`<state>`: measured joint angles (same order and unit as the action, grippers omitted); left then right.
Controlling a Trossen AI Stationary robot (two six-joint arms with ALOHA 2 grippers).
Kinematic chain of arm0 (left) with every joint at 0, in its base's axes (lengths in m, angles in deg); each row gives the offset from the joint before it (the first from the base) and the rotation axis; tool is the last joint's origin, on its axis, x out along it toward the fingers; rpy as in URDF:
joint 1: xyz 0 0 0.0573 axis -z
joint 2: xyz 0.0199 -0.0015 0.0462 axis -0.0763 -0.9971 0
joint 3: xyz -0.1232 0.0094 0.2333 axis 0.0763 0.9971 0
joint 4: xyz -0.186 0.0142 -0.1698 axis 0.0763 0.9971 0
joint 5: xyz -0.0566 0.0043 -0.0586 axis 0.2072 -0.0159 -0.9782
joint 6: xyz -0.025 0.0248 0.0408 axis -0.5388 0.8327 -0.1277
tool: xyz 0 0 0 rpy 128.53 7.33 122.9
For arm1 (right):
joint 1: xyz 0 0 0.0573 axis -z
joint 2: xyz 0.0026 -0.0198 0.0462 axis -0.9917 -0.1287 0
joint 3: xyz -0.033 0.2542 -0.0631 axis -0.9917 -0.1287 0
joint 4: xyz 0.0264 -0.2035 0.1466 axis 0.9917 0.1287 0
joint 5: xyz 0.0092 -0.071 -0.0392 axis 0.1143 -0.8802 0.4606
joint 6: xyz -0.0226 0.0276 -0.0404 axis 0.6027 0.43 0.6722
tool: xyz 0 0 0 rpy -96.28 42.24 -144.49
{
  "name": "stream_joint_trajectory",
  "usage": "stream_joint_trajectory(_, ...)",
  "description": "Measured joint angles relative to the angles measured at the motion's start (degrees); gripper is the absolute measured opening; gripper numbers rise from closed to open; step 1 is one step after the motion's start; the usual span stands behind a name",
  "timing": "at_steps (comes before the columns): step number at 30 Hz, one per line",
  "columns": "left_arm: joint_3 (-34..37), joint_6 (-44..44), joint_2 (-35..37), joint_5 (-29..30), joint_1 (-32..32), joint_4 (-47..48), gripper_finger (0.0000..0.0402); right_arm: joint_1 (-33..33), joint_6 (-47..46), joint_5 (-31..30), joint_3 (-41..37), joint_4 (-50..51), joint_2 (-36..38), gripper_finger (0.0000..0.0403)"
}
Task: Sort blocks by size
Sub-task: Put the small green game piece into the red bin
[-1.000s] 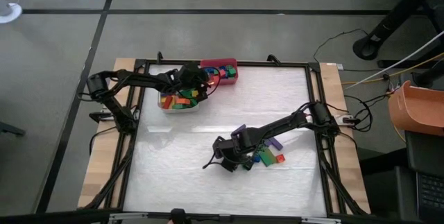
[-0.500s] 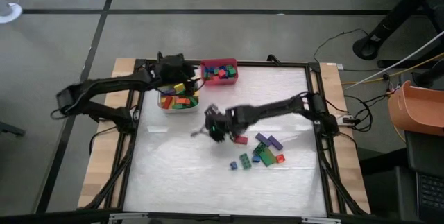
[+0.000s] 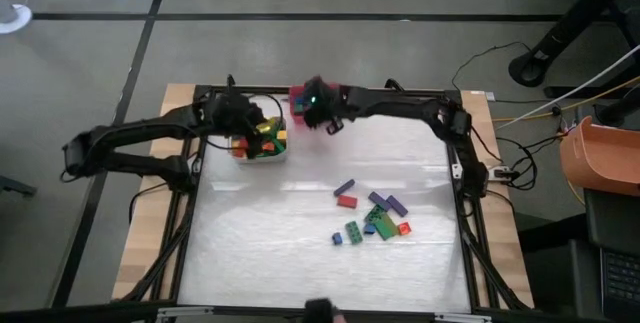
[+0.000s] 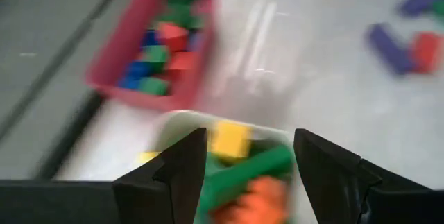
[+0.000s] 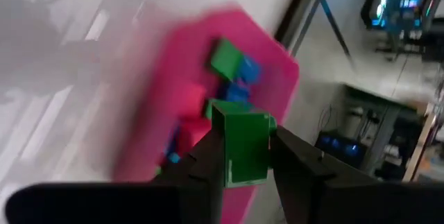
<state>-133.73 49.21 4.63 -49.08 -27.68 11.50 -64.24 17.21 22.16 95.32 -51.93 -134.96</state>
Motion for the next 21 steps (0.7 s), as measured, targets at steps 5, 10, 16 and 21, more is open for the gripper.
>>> stream_joint_trajectory(5,4.50,-3.39,-0.42,-4.60,5.41,-5.90,0.0203,4.10,-3.12,0.81,-0.02,-1.30,0.00,0.0105)
stream_joint_trajectory(10,10.77,-6.99,-2.68,-4.81,12.02,-21.38,0.0203,6.15,-9.18,3.89,-0.02,-0.89,0.00,0.0107)
stream_joint_trajectory(16,13.15,-7.51,-7.67,-4.84,18.31,-33.49,0.0203,6.08,-12.31,4.22,-0.02,-0.77,0.00,0.0154)
stream_joint_trajectory(21,13.15,-9.50,-12.94,-4.81,22.55,-41.75,0.0203,5.56,-12.47,0.12,-0.02,-0.63,0.00,0.0205)
